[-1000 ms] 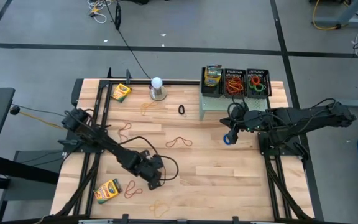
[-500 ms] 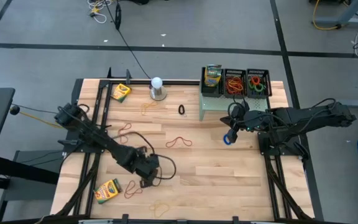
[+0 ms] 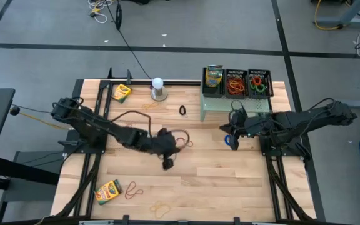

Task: Pick & Place Office Desk Supplies
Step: Put the bottom orange rubber band into the middle basket on the shelf

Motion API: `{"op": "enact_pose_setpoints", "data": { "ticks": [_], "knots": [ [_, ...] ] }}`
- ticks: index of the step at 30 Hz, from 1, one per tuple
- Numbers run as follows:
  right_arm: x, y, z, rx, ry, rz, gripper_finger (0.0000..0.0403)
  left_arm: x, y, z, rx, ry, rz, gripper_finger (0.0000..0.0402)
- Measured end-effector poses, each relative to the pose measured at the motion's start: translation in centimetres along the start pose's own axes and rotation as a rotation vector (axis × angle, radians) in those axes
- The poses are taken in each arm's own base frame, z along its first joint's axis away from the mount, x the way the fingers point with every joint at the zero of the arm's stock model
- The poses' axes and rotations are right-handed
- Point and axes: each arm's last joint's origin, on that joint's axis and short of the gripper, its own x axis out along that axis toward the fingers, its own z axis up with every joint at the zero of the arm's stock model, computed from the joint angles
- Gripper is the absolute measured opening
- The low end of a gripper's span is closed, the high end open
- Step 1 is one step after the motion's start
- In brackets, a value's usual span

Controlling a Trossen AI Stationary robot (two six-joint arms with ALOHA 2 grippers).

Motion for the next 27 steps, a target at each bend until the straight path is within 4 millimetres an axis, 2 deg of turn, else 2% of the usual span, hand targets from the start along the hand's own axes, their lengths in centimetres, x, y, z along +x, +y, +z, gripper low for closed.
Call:
{"op": "enact_pose_setpoints", "data": {
  "ticks": [4, 6, 9, 18, 21, 27],
  "knots": [
    [1.9, 0.9, -2.4, 0.046, -0.086, 0.106, 0.0025, 1.2, 2.2, 0.1, -0.088, -0.141, -0.133, 0.0002],
    [2.7, 1.3, -3.5, 0.079, -0.132, 0.148, 0.0039, 1.5, 3.2, -0.5, -0.112, -0.142, -0.183, 0.0002],
    [3.6, 1.7, -4.2, 0.109, -0.201, 0.152, 0.0069, 1.5, 3.8, -0.1, -0.125, -0.161, -0.249, 0.0002],
    [7.9, 3.3, -4.9, -0.086, -0.117, 0.05, 0.0152, 1.9, 5.8, 0.3, -0.113, -0.155, -0.311, 0.0002],
    [9.4, 4.0, -5.0, -0.16, -0.093, 0.022, 0.0161, 1.9, 6.2, 0.7, -0.118, -0.174, -0.328, 0.0002],
    [11.6, 5.4, -3.8, -0.244, -0.164, -0.067, 0.0162, 1.9, 6.4, 0.8, -0.124, -0.181, -0.328, 0.0002]
  ]
}}
